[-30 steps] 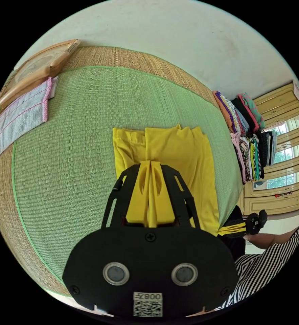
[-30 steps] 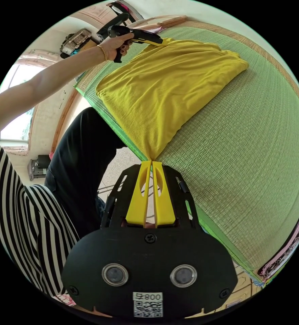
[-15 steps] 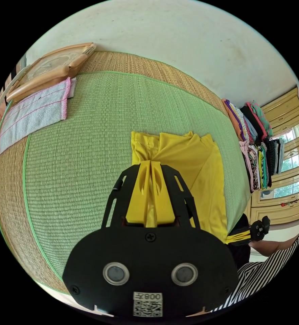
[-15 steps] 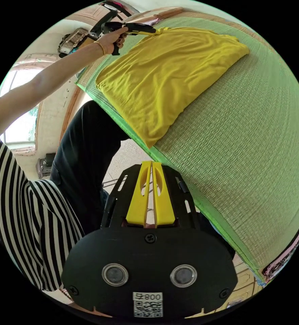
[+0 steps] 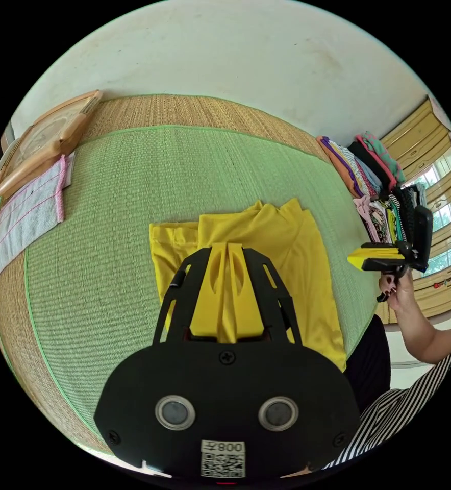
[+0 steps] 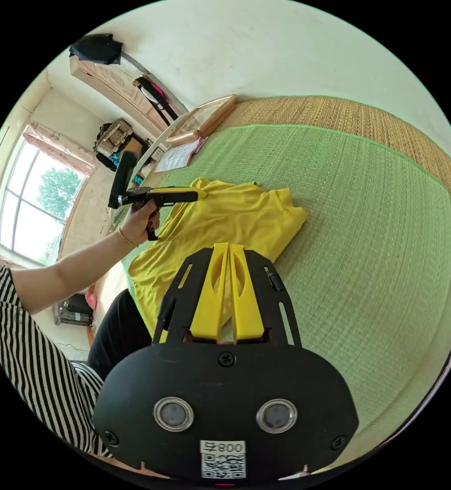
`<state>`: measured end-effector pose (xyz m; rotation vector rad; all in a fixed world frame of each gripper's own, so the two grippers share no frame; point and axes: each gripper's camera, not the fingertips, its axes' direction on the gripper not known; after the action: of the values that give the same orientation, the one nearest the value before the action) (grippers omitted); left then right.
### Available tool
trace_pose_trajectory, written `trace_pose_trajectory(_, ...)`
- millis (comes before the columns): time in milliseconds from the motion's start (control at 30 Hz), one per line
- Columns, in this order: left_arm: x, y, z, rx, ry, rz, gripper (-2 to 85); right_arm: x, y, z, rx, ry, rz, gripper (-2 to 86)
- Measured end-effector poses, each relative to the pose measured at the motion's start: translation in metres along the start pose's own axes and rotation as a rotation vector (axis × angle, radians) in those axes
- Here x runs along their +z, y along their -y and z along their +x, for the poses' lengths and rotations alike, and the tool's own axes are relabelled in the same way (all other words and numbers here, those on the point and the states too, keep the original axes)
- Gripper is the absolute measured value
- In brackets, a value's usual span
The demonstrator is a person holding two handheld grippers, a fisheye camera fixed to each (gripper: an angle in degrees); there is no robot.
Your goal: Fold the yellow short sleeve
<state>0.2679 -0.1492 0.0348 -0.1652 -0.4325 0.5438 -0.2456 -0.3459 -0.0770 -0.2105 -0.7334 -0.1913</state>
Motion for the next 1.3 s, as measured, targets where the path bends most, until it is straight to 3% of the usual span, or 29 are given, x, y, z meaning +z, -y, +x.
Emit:
trace_pose_trajectory(100,0.005,-0.005,-0.013,-0.037,-0.087,0.018,0.3,0.037,0.013,0.029,0.069,-0.09,-0.103,0.1)
trace_pose_trajectory(267,0.005,-0.022,-0.019,-0.1,-0.103,0.05,0.3,0.038,-0.003,0.059,0.162,0.062,-0.047,0.1)
trace_pose_trajectory(333,-0.006,-0.04,-0.015,-0.095,-0.136,0.097,0.3,0.031,-0.01,0.05,0.159,0.033,-0.022,0.1)
trace_pose_trajectory(467,-0.013,-0.079,0.001,-0.017,-0.25,0.091,0.3,0.024,-0.045,-0.01,0.031,0.176,-0.019,0.1)
trace_pose_trajectory(600,0.007,-0.111,0.008,-0.015,-0.091,-0.041,0.3,0.08,-0.09,-0.063,-0.045,0.152,-0.225,0.1)
trace_pose_trajectory(733,0.013,-0.12,0.002,-0.098,-0.095,-0.008,0.1,0.092,-0.1,-0.058,0.03,0.181,-0.218,0.2)
trace_pose_trajectory(833,0.011,-0.129,0.019,-0.04,-0.119,0.032,0.2,0.077,-0.1,-0.073,0.014,0.166,-0.157,0.1)
trace_pose_trajectory(967,0.038,-0.144,0.023,-0.033,-0.077,-0.075,0.2,0.113,-0.116,-0.092,-0.017,0.154,-0.287,0.1)
trace_pose_trajectory(1167,0.021,-0.185,0.011,-0.142,-0.209,0.117,0.3,0.077,-0.145,-0.113,-0.002,0.202,-0.171,0.1)
trace_pose_trajectory(1300,0.05,-0.218,0.01,-0.189,-0.228,-0.013,0.5,0.121,-0.184,-0.112,0.047,0.229,-0.289,0.1)
